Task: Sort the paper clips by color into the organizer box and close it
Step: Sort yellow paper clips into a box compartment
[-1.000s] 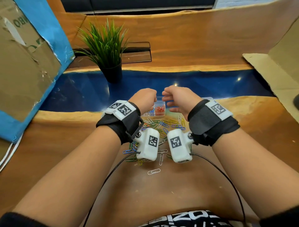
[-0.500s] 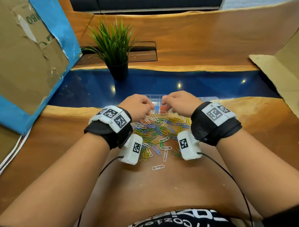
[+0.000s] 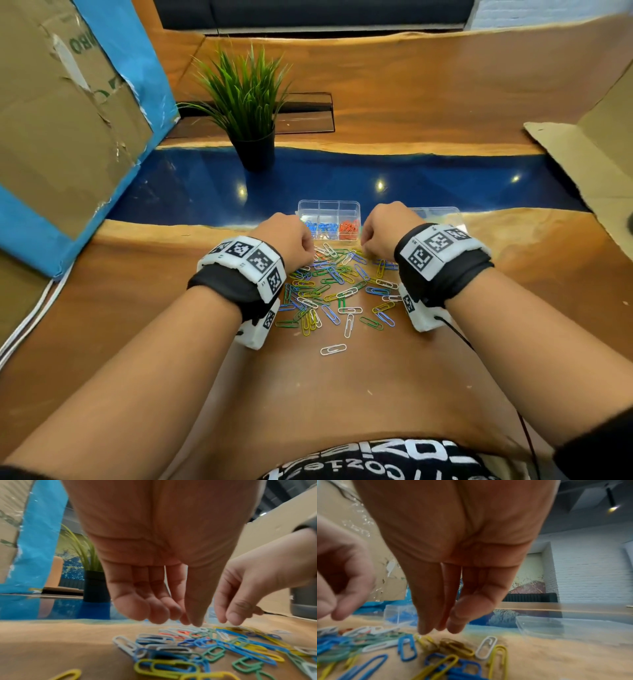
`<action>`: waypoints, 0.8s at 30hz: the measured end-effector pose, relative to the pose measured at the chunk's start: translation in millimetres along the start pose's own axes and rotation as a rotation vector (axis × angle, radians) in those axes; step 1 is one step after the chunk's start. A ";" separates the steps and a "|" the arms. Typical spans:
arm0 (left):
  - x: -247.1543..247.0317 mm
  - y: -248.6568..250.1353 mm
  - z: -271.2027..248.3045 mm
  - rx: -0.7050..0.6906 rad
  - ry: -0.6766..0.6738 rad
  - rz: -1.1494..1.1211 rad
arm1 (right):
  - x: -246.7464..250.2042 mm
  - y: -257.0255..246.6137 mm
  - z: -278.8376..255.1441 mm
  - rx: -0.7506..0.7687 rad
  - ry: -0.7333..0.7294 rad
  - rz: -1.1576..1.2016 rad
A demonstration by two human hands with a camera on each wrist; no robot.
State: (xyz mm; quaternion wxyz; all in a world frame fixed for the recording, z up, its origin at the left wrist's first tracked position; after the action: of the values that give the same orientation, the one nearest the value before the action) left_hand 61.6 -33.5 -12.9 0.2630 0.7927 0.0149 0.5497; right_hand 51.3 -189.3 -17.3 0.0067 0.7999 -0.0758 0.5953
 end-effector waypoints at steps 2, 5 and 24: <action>-3.8 9.0 2.0 -0.044 -0.020 0.004 | -4.0 -2.9 5.1 0.013 -0.021 -0.036; -11.3 23.7 4.5 -0.118 -0.058 0.002 | -8.6 -4.2 9.7 0.019 -0.031 -0.049; -33.3 32.1 18.1 -0.125 -0.102 0.181 | -13.2 21.4 -6.2 0.010 -0.055 0.233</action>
State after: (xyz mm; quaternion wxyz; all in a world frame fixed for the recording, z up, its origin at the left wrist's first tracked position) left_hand 55.8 -78.9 -32.4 0.2619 0.7997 -0.1043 0.5302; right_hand 39.0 -208.3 -29.8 -0.0684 0.8016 -0.1655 0.5704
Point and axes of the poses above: each hand's wrist, its own z-axis towards the middle knuckle, its own x-axis out of the back of the hand, y = z × x, the point moved 5 cm from there along z, towards the middle knuckle, and after that the axes turned 9 degrees about -z, right-handed, at the moved point
